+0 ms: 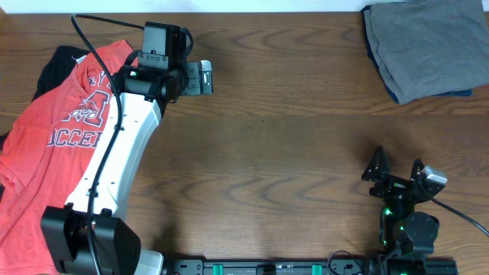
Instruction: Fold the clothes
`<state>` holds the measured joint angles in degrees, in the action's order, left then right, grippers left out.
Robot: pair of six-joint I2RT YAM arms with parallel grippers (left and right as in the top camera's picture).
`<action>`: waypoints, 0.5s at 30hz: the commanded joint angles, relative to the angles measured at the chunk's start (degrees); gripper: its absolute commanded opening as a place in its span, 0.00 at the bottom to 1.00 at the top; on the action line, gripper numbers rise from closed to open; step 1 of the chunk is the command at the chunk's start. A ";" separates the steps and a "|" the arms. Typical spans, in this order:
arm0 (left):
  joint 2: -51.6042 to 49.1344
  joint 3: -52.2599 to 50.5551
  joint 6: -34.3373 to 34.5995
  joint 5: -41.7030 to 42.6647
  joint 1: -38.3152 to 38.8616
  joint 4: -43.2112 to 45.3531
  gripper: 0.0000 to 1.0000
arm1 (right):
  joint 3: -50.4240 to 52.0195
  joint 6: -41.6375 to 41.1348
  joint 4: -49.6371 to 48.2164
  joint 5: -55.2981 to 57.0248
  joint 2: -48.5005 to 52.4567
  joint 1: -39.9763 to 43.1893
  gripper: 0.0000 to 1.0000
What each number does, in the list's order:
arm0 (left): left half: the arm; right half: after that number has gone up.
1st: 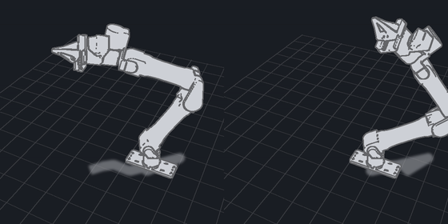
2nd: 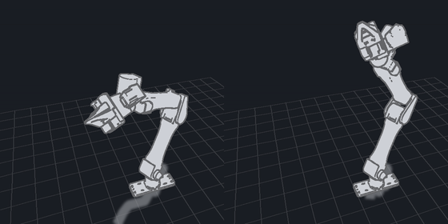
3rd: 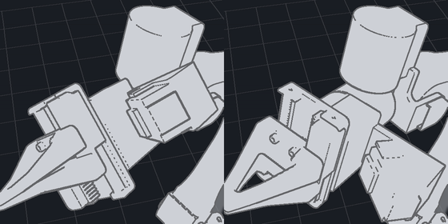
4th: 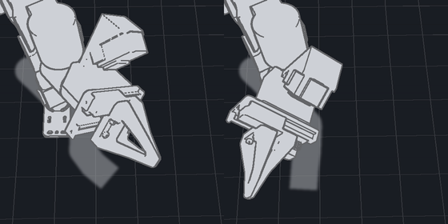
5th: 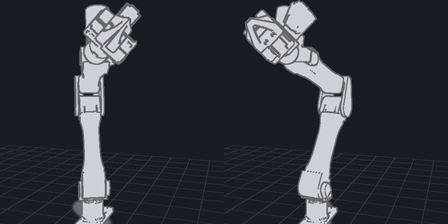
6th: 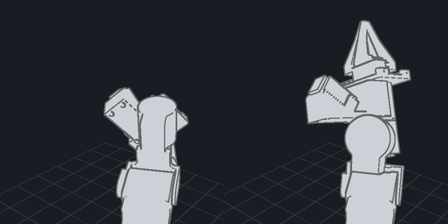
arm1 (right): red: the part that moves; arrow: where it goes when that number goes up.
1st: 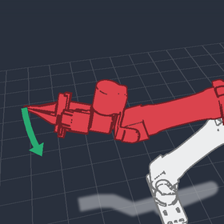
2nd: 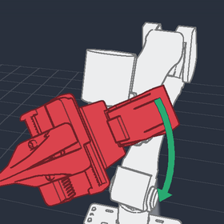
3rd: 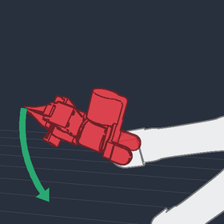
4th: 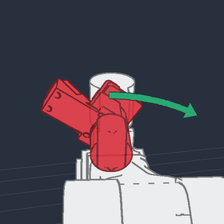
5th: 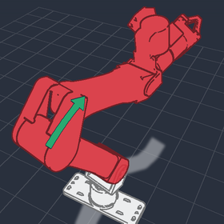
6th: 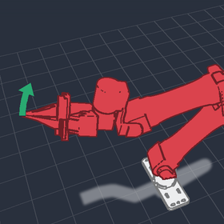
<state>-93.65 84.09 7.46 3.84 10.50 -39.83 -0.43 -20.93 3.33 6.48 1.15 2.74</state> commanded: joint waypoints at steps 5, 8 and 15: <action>-0.66 0.50 -0.33 -0.70 -0.20 0.02 0.98 | 0.11 13.46 0.74 -4.70 -0.90 -2.49 0.99; -0.66 0.50 -0.35 -0.70 -0.20 0.02 0.98 | 0.13 17.07 0.90 -5.88 -0.90 -2.49 0.99; -0.66 0.50 -0.35 -0.70 -0.20 0.02 0.98 | 0.11 18.43 0.87 -5.86 -0.87 -2.47 0.99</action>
<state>-93.65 84.09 7.46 3.84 10.50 -39.83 -0.40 -4.97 3.90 1.50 0.71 0.78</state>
